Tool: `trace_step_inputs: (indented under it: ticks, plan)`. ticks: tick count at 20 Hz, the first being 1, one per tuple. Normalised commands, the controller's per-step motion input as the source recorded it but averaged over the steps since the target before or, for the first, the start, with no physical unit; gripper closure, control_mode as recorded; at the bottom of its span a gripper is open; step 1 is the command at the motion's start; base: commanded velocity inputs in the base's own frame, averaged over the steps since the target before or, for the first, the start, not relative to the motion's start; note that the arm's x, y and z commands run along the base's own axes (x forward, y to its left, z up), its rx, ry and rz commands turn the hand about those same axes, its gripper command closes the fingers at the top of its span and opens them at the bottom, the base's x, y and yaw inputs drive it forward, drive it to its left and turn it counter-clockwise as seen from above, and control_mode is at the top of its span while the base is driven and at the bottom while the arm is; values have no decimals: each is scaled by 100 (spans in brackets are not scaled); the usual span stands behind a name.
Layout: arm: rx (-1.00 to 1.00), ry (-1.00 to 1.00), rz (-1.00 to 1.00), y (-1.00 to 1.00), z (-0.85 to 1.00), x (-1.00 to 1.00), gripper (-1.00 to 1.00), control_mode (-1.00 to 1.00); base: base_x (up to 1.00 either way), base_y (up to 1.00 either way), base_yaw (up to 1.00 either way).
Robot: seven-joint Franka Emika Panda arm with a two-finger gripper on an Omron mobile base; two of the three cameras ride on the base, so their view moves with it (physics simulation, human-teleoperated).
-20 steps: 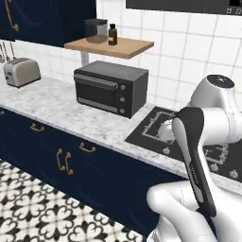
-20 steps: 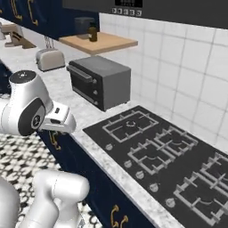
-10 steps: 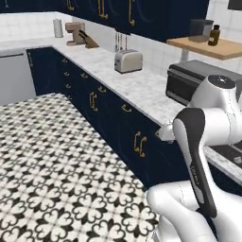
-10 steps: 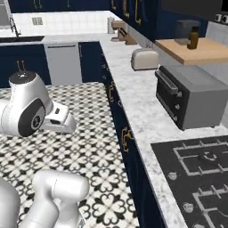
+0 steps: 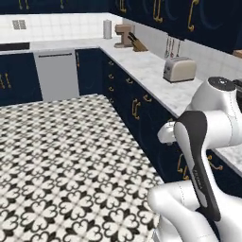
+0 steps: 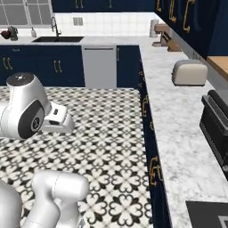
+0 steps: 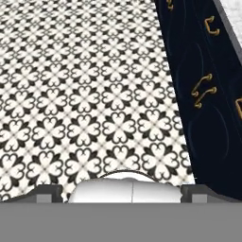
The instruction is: Navigate to the dishwasher.
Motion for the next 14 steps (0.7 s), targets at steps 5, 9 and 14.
trace_step_inputs:
  ticks: [5, 9, 14]
  plan:
    - [0, 0, 0, 0, 0, 0, -100, 100, 100, 30, 1]
    - [0, 0, 0, 0, 0, 0, -100, 100, 100, 53, 0]
    - [0, 0, 0, 0, 0, 0, -100, 100, 100, 76, 0]
